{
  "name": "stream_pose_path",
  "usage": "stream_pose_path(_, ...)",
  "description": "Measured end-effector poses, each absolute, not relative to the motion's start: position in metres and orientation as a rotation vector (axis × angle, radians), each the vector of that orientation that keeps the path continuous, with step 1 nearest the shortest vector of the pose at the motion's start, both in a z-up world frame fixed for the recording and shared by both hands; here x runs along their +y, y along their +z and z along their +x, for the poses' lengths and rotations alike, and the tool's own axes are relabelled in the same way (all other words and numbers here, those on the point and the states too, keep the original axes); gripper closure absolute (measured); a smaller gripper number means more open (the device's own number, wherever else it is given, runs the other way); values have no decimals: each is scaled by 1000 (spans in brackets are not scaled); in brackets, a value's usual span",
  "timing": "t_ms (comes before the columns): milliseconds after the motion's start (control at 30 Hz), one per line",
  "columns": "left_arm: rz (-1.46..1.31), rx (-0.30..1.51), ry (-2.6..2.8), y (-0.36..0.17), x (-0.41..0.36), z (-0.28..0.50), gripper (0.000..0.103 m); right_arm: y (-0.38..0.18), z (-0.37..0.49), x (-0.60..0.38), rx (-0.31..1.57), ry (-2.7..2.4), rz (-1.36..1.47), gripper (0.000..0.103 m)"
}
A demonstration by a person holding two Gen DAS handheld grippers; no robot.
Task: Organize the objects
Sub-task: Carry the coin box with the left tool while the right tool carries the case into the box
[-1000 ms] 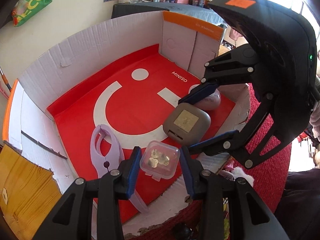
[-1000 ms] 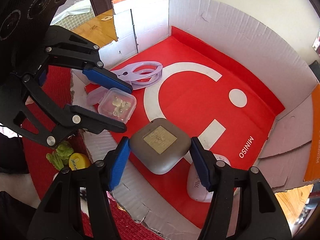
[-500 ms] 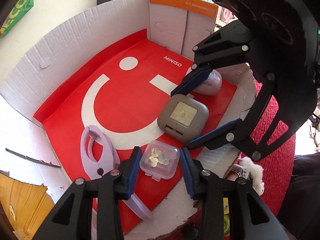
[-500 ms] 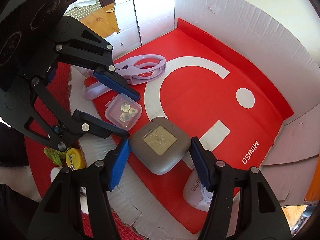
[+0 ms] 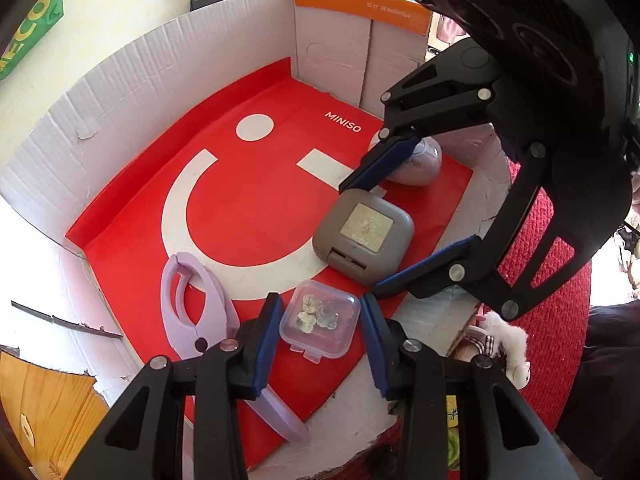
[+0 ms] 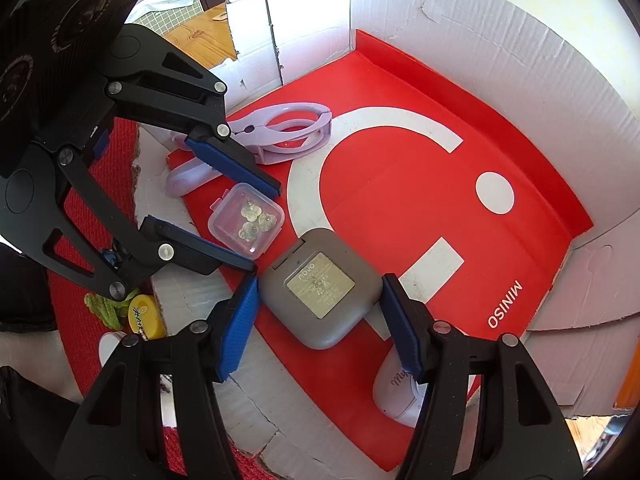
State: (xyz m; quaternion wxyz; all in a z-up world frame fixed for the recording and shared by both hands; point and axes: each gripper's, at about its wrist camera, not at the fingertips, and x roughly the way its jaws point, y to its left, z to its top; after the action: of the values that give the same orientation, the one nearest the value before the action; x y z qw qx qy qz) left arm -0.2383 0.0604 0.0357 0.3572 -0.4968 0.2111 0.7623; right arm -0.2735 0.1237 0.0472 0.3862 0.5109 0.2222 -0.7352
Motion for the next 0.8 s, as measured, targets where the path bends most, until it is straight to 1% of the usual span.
stream_pose_path(800,-1274,535,1970,36,56,-236,62,41,-275,130,578,-1866,1305,43)
